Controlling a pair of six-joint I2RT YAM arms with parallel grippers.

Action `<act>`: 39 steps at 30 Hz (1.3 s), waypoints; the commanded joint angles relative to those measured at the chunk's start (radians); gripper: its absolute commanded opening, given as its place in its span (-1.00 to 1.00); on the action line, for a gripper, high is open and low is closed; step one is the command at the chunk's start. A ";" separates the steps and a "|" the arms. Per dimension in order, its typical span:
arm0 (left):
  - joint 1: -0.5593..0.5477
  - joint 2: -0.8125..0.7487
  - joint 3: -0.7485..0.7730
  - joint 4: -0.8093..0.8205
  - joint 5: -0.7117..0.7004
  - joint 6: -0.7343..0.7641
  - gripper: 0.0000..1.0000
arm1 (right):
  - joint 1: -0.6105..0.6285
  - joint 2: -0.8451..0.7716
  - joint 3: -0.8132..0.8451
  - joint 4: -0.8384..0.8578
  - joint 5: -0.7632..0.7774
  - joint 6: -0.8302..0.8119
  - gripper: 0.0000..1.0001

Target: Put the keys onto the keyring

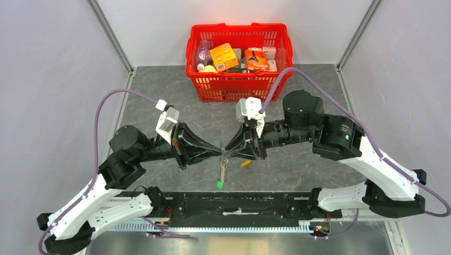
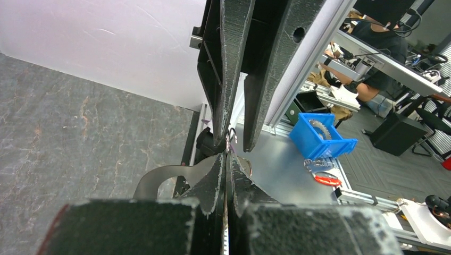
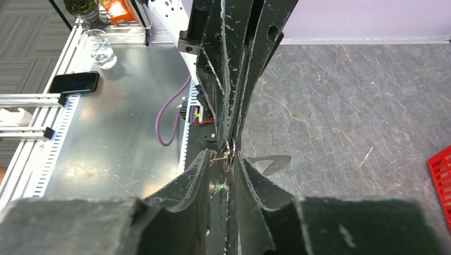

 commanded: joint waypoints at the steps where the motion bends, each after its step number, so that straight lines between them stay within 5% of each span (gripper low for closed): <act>1: -0.003 -0.015 0.001 0.057 0.024 -0.034 -0.95 | 0.002 -0.008 0.035 0.048 -0.027 0.018 -0.52; 5: -0.003 -0.019 0.004 0.055 0.029 -0.036 -0.95 | 0.002 -0.005 0.037 0.048 -0.023 0.024 -1.00; 9: -0.003 -0.026 0.003 0.069 0.035 -0.039 -0.93 | 0.002 0.001 0.035 0.056 -0.021 0.036 -1.00; 13: -0.003 -0.023 -0.007 0.105 0.070 -0.053 -0.61 | 0.002 -0.009 0.022 0.088 -0.008 0.051 -1.00; 20: -0.003 -0.024 -0.019 0.124 0.073 -0.053 -0.39 | 0.002 -0.018 0.025 0.105 -0.002 0.066 -1.00; 33: -0.003 0.008 -0.013 0.137 0.059 -0.050 -0.38 | 0.002 -0.007 0.031 0.125 -0.030 0.082 -1.00; 39: -0.003 0.019 -0.009 0.137 0.058 -0.048 -0.54 | 0.002 -0.004 0.031 0.129 -0.039 0.088 -1.00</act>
